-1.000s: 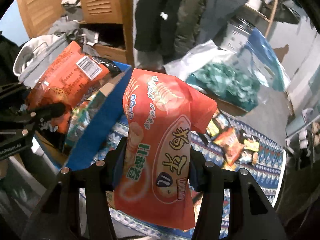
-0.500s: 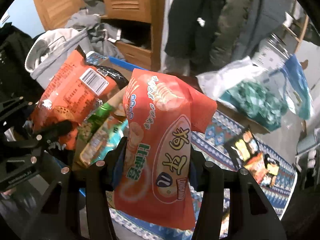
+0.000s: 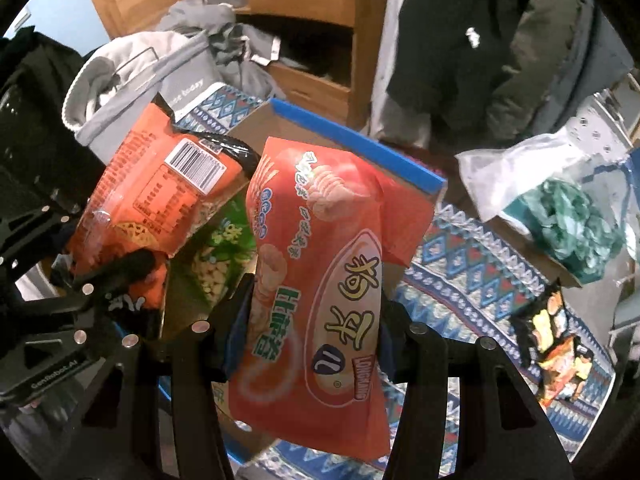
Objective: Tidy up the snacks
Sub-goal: 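Lift both bags and carry them over the box, then open both tools to drop the orange and red bags into the box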
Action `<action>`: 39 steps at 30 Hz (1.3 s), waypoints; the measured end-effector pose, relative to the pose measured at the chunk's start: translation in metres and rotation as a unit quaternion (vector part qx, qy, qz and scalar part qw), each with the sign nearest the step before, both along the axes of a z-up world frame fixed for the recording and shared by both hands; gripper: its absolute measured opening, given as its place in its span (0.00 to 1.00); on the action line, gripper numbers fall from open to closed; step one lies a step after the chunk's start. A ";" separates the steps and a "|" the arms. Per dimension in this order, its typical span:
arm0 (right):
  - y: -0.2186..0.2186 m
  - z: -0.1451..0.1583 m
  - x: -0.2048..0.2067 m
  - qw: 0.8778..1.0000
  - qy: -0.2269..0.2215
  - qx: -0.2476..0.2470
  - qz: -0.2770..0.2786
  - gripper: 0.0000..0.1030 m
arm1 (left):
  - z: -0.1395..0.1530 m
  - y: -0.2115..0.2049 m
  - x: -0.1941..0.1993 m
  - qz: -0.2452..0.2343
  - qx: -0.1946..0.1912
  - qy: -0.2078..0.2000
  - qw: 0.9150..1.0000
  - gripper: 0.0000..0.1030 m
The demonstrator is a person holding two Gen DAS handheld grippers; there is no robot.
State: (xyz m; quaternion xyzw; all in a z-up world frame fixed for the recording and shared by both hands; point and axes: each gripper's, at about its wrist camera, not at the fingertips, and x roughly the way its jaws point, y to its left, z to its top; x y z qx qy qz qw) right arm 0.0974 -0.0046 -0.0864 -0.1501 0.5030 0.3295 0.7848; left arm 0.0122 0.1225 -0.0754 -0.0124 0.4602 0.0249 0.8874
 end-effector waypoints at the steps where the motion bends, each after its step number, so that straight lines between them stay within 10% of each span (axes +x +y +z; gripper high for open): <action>1: 0.003 -0.002 0.000 1.000 0.004 0.000 0.002 0.51 | -0.002 0.001 0.000 0.002 -0.001 0.002 1.000 0.40; 17: 0.022 -0.005 0.001 1.000 0.003 0.002 0.011 0.69 | -0.017 0.015 0.001 0.020 -0.007 0.029 0.999 0.50; 39: -0.059 0.004 -0.003 0.998 -0.017 -0.011 -0.056 0.74 | 0.004 -0.049 0.011 -0.045 0.029 0.000 0.999 0.72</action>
